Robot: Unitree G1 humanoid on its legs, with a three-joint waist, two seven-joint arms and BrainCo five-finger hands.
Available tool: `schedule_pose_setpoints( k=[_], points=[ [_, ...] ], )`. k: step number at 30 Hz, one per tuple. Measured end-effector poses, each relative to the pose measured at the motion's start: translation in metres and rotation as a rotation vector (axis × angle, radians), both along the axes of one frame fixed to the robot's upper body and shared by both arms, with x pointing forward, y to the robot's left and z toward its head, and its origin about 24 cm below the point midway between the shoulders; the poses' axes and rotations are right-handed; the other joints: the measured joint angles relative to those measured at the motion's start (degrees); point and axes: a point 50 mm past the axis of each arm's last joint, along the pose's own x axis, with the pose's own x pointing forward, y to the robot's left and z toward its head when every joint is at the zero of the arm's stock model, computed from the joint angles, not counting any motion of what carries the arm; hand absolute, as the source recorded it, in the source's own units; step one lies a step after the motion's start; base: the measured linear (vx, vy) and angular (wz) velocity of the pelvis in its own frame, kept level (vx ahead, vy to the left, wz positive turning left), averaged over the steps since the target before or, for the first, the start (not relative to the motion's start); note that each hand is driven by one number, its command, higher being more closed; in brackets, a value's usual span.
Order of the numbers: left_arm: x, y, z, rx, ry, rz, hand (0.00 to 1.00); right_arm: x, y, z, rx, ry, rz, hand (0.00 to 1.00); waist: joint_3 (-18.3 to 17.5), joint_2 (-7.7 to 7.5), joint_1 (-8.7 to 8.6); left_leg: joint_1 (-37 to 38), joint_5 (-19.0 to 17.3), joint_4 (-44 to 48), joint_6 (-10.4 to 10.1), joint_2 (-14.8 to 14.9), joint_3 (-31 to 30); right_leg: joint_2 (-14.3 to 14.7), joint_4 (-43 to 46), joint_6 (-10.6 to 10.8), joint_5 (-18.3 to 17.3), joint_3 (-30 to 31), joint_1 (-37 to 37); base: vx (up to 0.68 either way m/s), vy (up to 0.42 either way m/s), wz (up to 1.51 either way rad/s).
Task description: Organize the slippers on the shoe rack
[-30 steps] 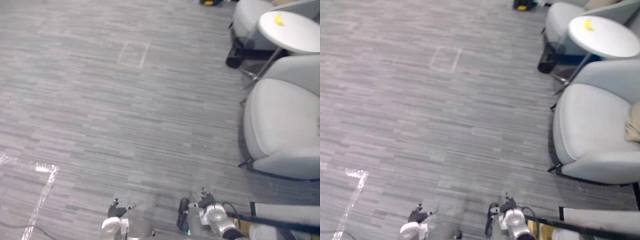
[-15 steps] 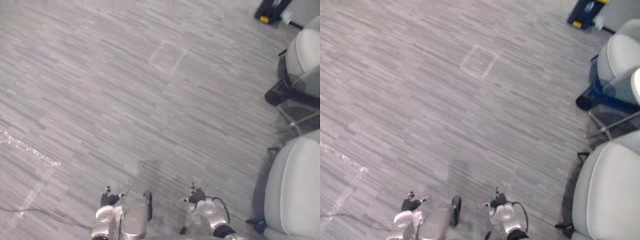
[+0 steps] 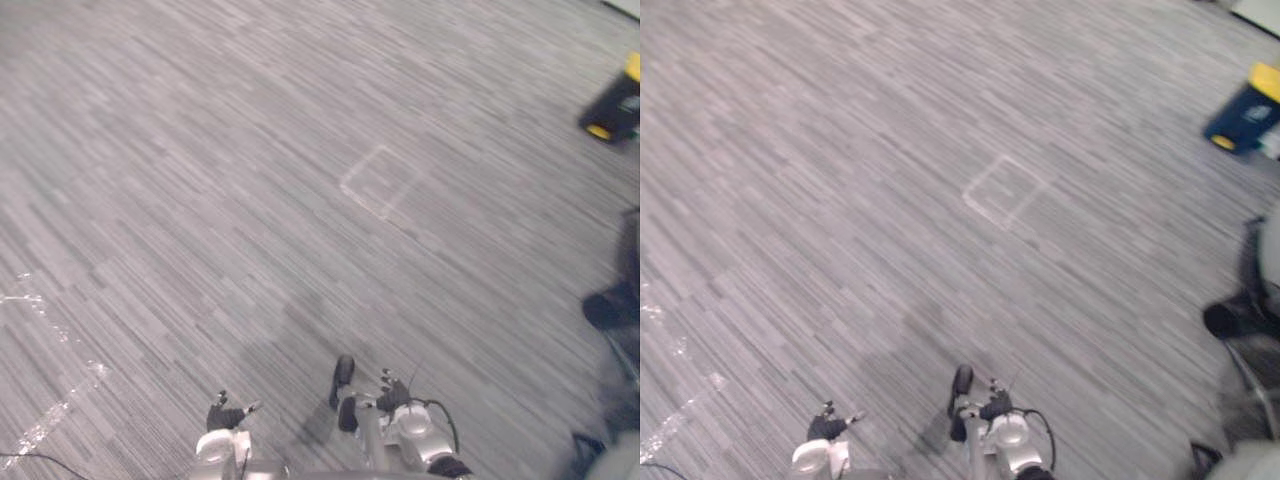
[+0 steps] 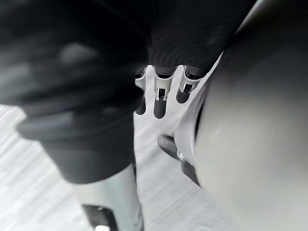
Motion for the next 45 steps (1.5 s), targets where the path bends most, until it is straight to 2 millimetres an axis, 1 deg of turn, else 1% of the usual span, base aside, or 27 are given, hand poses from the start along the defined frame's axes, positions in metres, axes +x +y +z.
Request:
schedule_pose_setpoints(
  k=[1, 2, 4, 5, 7, 9, 10, 11, 12, 13, 15, 16, 18, 20, 21, 23, 26, 29, 31, 33, 34, 36, 37, 39, 41, 43, 45],
  points=[
    [-0.012, 0.000, -0.003, -0.030, 0.015, 0.093, 0.00, 0.001, 0.006, 0.002, 0.013, -0.010, 0.015, 0.00, 0.44, 1.50, 1.05, -6.88, 12.57, 18.37, -2.70, 3.55, 5.05, 3.23, -2.23, -0.48, -3.04, 1.24, 6.27, 0.71, -0.180, -0.16],
    [-0.012, 0.000, -0.003, -0.030, 0.011, 0.098, 0.00, 0.001, 0.008, 0.003, 0.018, -0.014, 0.015, 0.00, 0.46, 1.63, 1.26, -8.21, 13.44, 21.63, -3.07, 4.51, 5.88, 3.83, -2.83, -0.87, -3.55, 1.57, 7.56, 0.70, -0.129, -0.32],
    [0.003, 0.007, 0.007, -0.008, -0.056, 0.092, 0.00, -0.001, 0.018, 0.002, 0.049, -0.005, 0.002, 0.00, 1.15, 0.13, 2.63, -19.02, 6.00, 36.58, 0.09, 8.86, 11.70, 5.22, -5.81, -1.35, -7.19, 2.80, 16.12, 0.63, -0.105, -0.11],
    [0.005, 0.008, 0.008, -0.003, -0.069, 0.091, 0.00, -0.002, 0.018, 0.002, 0.053, -0.003, -0.004, 0.00, 1.04, -0.45, 3.21, -21.36, 4.45, 36.80, 0.49, 8.81, 12.60, 4.96, -6.82, -1.08, -7.80, 3.32, 17.93, 0.58, -0.095, -0.15],
    [0.015, 0.012, 0.016, 0.012, -0.126, 0.084, 0.00, 0.003, 0.017, 0.004, 0.063, -0.016, -0.026, 0.00, 0.75, -2.27, 4.36, -30.31, -0.01, 27.26, 1.98, 8.00, 16.30, 2.86, -10.71, 0.84, -9.72, 4.81, 24.16, 0.66, -0.013, -0.16],
    [0.018, 0.011, 0.019, 0.012, -0.147, 0.080, 0.00, 0.008, 0.017, 0.006, 0.062, -0.030, -0.025, 0.00, 1.05, -2.41, 4.66, -33.89, -0.09, 16.16, 1.74, 6.30, 16.25, 1.22, -11.35, 1.99, -11.30, 6.05, 26.94, 0.68, 0.149, -0.36],
    [0.023, 0.008, 0.022, 0.006, -0.173, 0.083, 0.00, 0.011, 0.017, 0.008, 0.063, -0.039, -0.024, 0.00, 1.59, -2.80, 6.14, -34.90, 3.53, 0.59, 0.34, 3.49, 13.18, -1.16, -11.51, 4.00, -13.79, 8.08, 30.02, 0.62, 0.220, -0.57],
    [0.023, 0.008, 0.022, 0.004, -0.173, 0.083, 0.00, 0.011, 0.017, 0.008, 0.063, -0.038, -0.025, 0.00, 1.54, -2.77, 6.36, -34.52, 4.45, -1.75, -0.04, 3.31, 12.70, -1.26, -11.50, 4.36, -14.17, 8.28, 30.40, 0.63, 0.244, -0.72],
    [0.021, 0.006, 0.021, -0.009, -0.173, 0.094, 0.00, 0.007, 0.016, 0.005, 0.062, -0.026, -0.029, 0.00, 1.33, -2.19, 7.03, -34.00, 10.70, -8.04, -1.36, 2.92, 10.59, -1.82, -11.42, 5.60, -15.66, 9.67, 31.89, 0.47, 0.222, -0.62],
    [0.022, 0.008, 0.020, -0.014, -0.167, 0.102, 0.00, 0.006, 0.014, 0.004, 0.051, -0.013, -0.014, 0.00, 1.22, -3.06, 7.30, -33.11, 12.59, -4.80, 0.56, 2.08, 11.38, -3.32, -9.21, 5.40, -17.64, 11.68, 33.01, 0.72, 0.336, -0.71],
    [0.021, 0.012, 0.020, -0.007, -0.165, 0.105, 0.00, 0.008, 0.017, 0.006, 0.061, -0.032, -0.024, 0.00, 0.95, -3.75, 7.04, -32.55, 8.41, -2.09, 1.95, 1.88, 12.83, -5.21, -1.43, 5.54, -17.42, 12.72, 30.28, 0.63, 0.294, -0.42],
    [0.021, 0.013, 0.020, -0.002, -0.158, 0.102, 0.00, 0.007, 0.016, 0.006, 0.062, -0.030, -0.030, 0.00, 0.88, -4.28, 7.02, -30.95, 6.24, -0.72, 2.82, 1.68, 14.18, -6.48, 6.09, 7.19, -17.30, 13.59, 27.97, 0.61, 0.288, -0.51],
    [0.017, 0.014, 0.016, 0.007, -0.126, 0.070, 0.00, 0.001, 0.015, 0.002, 0.061, -0.009, -0.026, 0.00, 1.05, -4.36, 6.76, -24.71, 1.57, 1.06, 5.08, 1.77, 17.43, -9.61, 28.64, 9.97, -13.16, 14.94, 21.01, 0.58, 0.260, -0.58],
    [0.011, 0.010, 0.011, 0.001, -0.086, 0.053, 0.00, -0.006, 0.015, -0.001, 0.069, 0.011, -0.016, 0.00, 1.52, -3.55, 4.68, -15.27, -2.02, -0.74, 6.17, 1.79, 18.40, -11.92, 48.45, 7.99, -13.25, 10.11, 13.62, 0.51, 0.172, -0.25],
    [0.010, 0.010, 0.010, -0.001, -0.082, 0.053, 0.00, -0.006, 0.015, -0.001, 0.068, 0.012, -0.014, 0.00, 1.57, -3.37, 4.32, -13.82, -2.25, -1.74, 6.22, 1.88, 18.69, -11.92, 49.57, 7.47, -13.60, 8.97, 11.98, 0.59, 0.145, -0.14],
    [0.006, 0.011, 0.007, 0.001, -0.061, 0.055, 0.00, -0.006, 0.013, -0.001, 0.045, 0.011, 0.006, 0.00, 1.47, -3.58, 3.59, -8.19, -2.77, -6.57, 5.85, 2.56, 20.05, -11.27, 45.82, 7.22, -14.82, 3.52, 6.15, 0.53, 0.048, -0.25],
    [-0.003, 0.012, 0.002, 0.004, -0.014, 0.053, 0.00, -0.011, 0.014, -0.005, 0.037, 0.036, 0.023, 0.00, 1.64, -3.42, 2.86, -0.38, -2.82, -12.57, 5.62, 3.23, 21.81, -9.17, 24.88, 6.28, -15.16, -5.10, 3.23, 0.49, 0.012, -0.20],
    [-0.008, 0.014, -0.001, 0.011, 0.013, 0.039, 0.00, -0.007, 0.016, -0.004, 0.028, 0.033, 0.061, 0.00, 1.48, -3.84, 1.88, 4.51, -4.42, -16.84, 2.58, 2.11, 22.65, -6.03, 0.75, 4.93, -5.58, -8.01, 1.56, 0.50, -0.031, 0.02],
    [-0.012, 0.016, -0.003, 0.027, 0.040, 0.015, 0.00, -0.009, 0.014, -0.005, 0.022, 0.043, 0.066, 0.00, 0.68, -4.78, 0.80, 7.59, -5.42, -16.91, 0.78, 0.81, 19.45, -5.63, -0.37, -2.13, 2.38, -5.91, 1.43, 0.56, -0.110, 0.17],
    [-0.018, 0.011, -0.006, 0.017, 0.062, 0.011, 0.00, -0.010, 0.008, -0.006, 0.015, 0.051, 0.052, 0.00, -1.45, -0.92, 0.65, 5.18, -4.33, -8.73, -1.10, 5.07, 16.04, -1.23, 2.60, -3.31, -1.70, -6.46, 1.78, 0.61, -0.157, -0.17],
    [-0.019, 0.010, -0.006, 0.011, 0.063, 0.022, 0.00, -0.010, 0.009, -0.006, 0.016, 0.051, 0.051, 0.00, -1.30, -0.45, 0.60, 4.07, -3.51, -5.18, -1.84, 5.84, 15.76, -0.25, 2.10, -2.94, -2.02, -6.30, 2.65, 0.64, -0.176, -0.46],
    [-0.015, 0.009, -0.005, -0.003, 0.047, 0.054, 0.00, -0.014, 0.011, -0.008, 0.025, 0.063, 0.049, 0.00, -0.91, 0.82, 0.70, -2.80, 7.50, 13.50, -1.38, 8.22, 14.36, 4.21, -1.25, -3.36, -3.50, -3.03, 7.35, 0.68, -0.080, -0.97],
    [-0.013, 0.010, -0.004, -0.004, 0.035, 0.054, 0.00, -0.014, 0.018, -0.007, 0.044, 0.057, 0.043, 0.00, -0.32, 0.93, 1.25, -9.19, 6.28, 28.71, -1.48, 9.94, 14.35, 6.57, -3.44, -4.25, -5.40, 1.40, 12.39, 0.59, 0.025, -1.14],
    [-0.008, 0.010, -0.002, -0.007, 0.014, 0.046, 0.00, -0.016, 0.020, -0.008, 0.049, 0.066, 0.038, 0.00, 0.35, -0.29, 1.44, -13.45, 3.09, 33.45, -0.16, 9.41, 14.76, 6.76, -3.84, -4.30, -7.12, 4.58, 16.01, 0.60, 0.044, -1.05],
    [-0.001, 0.011, 0.003, 0.001, -0.025, 0.038, 0.00, -0.020, 0.019, -0.010, 0.044, 0.082, 0.033, 0.00, 0.29, -1.12, 2.60, -19.42, -0.77, 31.29, 1.65, 7.90, 14.77, 6.26, -5.09, -3.45, -8.14, 9.73, 20.94, 0.50, 0.077, -1.22],
    [0.009, 0.010, 0.010, 0.006, -0.081, 0.038, 0.00, -0.013, 0.020, -0.007, 0.044, 0.064, 0.034, 0.00, 1.10, -1.78, 4.01, -25.03, -3.01, 16.09, 1.40, 4.15, 11.59, 3.94, -5.86, -0.85, -9.82, 15.51, 24.51, 0.49, 0.243, -1.27],
    [0.010, 0.008, 0.011, 0.003, -0.091, 0.039, 0.00, -0.011, 0.018, -0.007, 0.042, 0.061, 0.024, 0.00, 1.19, -1.44, 4.06, -26.67, -0.05, 1.42, 0.41, 1.47, 5.64, 2.02, -5.39, 1.26, -12.17, 18.46, 25.67, 0.37, 0.252, -0.86]
  ],
)
